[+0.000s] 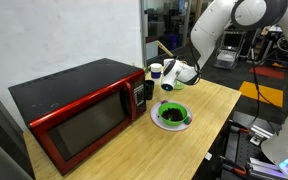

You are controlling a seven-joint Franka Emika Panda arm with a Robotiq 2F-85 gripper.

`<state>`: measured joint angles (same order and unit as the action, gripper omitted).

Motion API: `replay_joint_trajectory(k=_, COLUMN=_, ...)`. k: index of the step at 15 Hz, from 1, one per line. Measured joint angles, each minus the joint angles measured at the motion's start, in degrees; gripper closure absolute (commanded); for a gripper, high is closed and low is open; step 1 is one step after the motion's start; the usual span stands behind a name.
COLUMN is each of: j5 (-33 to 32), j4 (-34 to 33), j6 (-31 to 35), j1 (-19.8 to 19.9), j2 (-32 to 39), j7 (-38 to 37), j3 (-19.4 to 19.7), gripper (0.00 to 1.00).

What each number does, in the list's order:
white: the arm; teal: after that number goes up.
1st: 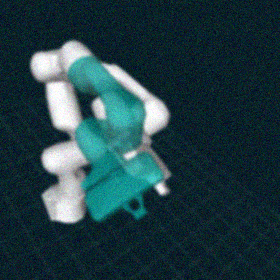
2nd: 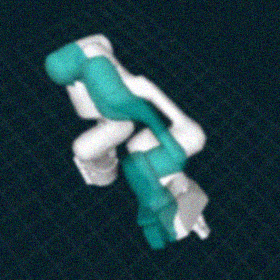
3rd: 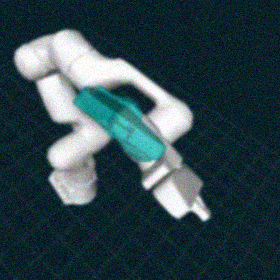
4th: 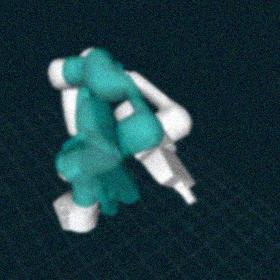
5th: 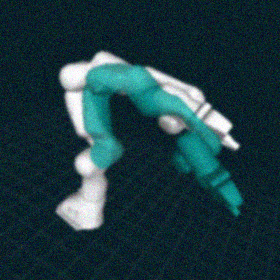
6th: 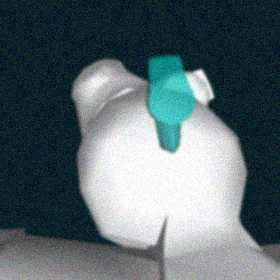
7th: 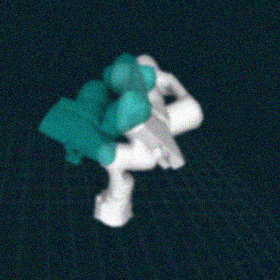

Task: Use the ladle to scoop some of the contents in the light green bowl into the green pot on the right

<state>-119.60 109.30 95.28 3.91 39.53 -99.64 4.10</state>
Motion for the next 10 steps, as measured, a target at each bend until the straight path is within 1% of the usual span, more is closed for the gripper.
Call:
replay_joint_trajectory(k=7, j5=-0.51, j4=0.00, j6=-1.40, j1=0.04, j2=0.00, j7=-0.12, j3=-0.41, gripper=0.94)
replay_joint_trajectory(k=10, j5=-0.10, j4=0.01, j6=1.09, j1=0.70, j2=-0.18, j7=0.24, j3=-0.65, gripper=0.94)
